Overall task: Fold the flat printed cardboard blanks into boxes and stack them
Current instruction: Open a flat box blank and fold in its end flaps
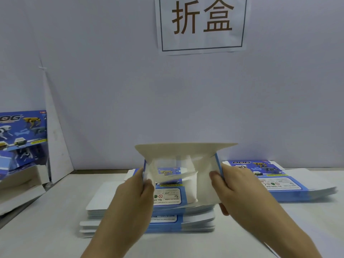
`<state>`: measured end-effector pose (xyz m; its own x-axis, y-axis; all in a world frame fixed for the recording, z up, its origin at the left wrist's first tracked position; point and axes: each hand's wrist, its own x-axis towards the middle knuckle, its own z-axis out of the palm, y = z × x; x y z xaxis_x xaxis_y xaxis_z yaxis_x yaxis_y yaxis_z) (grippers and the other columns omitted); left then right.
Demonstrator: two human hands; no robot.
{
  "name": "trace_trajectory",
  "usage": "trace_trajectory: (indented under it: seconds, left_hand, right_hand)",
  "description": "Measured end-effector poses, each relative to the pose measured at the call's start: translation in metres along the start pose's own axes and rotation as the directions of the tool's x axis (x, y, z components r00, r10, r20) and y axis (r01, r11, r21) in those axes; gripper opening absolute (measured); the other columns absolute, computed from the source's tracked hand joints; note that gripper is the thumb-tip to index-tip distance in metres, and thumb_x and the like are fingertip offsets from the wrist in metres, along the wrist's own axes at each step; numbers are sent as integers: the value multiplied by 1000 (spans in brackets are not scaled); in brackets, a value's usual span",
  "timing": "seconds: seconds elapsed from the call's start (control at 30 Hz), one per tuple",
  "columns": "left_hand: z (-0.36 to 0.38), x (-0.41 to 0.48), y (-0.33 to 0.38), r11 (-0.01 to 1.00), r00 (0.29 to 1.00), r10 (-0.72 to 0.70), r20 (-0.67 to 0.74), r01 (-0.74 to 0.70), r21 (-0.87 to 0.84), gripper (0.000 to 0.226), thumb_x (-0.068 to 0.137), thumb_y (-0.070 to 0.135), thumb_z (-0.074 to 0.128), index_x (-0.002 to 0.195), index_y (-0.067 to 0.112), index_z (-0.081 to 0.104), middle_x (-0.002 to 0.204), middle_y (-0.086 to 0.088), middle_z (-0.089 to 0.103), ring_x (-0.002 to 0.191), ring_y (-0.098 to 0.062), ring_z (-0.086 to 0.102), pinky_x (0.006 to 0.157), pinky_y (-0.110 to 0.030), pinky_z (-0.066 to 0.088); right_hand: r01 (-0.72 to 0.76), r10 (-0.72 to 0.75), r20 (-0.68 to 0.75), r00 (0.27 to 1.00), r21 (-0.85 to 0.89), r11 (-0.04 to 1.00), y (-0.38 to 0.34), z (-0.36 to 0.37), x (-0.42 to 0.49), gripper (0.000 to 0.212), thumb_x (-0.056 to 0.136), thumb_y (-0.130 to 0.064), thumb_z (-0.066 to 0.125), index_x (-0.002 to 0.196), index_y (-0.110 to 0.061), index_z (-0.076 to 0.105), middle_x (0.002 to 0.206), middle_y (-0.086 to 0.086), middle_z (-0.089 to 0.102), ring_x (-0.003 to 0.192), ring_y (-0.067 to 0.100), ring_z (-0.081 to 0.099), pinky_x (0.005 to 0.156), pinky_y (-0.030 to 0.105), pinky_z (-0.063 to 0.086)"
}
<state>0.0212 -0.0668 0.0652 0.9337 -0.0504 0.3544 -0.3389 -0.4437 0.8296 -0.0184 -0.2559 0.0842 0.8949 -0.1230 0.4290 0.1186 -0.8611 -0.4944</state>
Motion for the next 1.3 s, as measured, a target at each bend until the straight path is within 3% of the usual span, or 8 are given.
trace_trajectory:
  seconds: [0.2,0.53,0.63,0.73,0.83,0.97,1.13,1.3]
  left_hand:
    - [5,-6,16,995,955,93,-281,-80,56,42,97,25,40,57,15,33,40,3,43,46,-5,44,50,-15,35]
    - [12,-3,9,961,915,205,-348,-120,250,34,98,19,44,69,3,50,41,6,33,47,-12,36,47,-21,24]
    - [12,-3,8,941,910,280,-305,-196,277,41,97,19,48,56,19,42,39,4,34,45,-16,38,49,-18,31]
    - [8,-6,14,941,914,339,-222,-332,69,20,92,53,47,100,42,62,70,31,58,76,15,55,66,1,36]
    - [5,-5,10,895,916,378,-134,-398,-199,88,69,77,54,145,50,18,138,35,40,125,16,39,93,-2,36]
    - [16,-3,1,772,776,629,-47,-617,154,116,65,66,65,151,33,-6,156,20,8,145,-4,14,112,-33,34]
    - [28,2,-3,757,787,611,-83,-550,353,133,52,83,58,146,37,-23,159,-15,-9,148,-24,-6,108,-66,26]
    - [13,15,-13,723,748,655,-109,-578,379,143,47,53,83,151,23,-10,154,-7,13,144,-24,19,112,-50,31]
  right_hand:
    - [83,-79,-114,990,35,996,-4,6,-2,30,94,-39,35,67,-27,34,50,5,55,59,21,56,62,32,41]
    - [6,5,-117,993,97,995,-1,7,2,27,95,-24,41,68,-19,40,54,9,57,52,24,55,57,40,46]
    - [-16,37,-152,988,136,991,0,8,3,27,95,-16,42,69,-21,41,53,7,58,50,26,56,56,41,49]
    - [-93,142,-82,986,439,894,3,3,3,21,93,-13,46,98,-32,52,48,9,61,34,19,51,35,27,40]
    - [-245,265,86,960,714,656,5,-6,5,14,90,0,44,99,-8,50,49,20,60,31,26,48,32,25,38]
    - [-356,235,276,932,816,455,-2,-13,3,12,94,-14,49,87,-4,48,52,23,60,31,25,48,32,23,39]
    - [-281,25,329,944,763,583,-5,-17,-2,20,89,-26,59,88,-6,59,61,20,66,39,26,55,35,24,41]
    - [-211,40,260,965,676,706,-6,-27,-4,45,75,-59,66,67,-15,67,53,8,60,41,22,54,40,27,44]
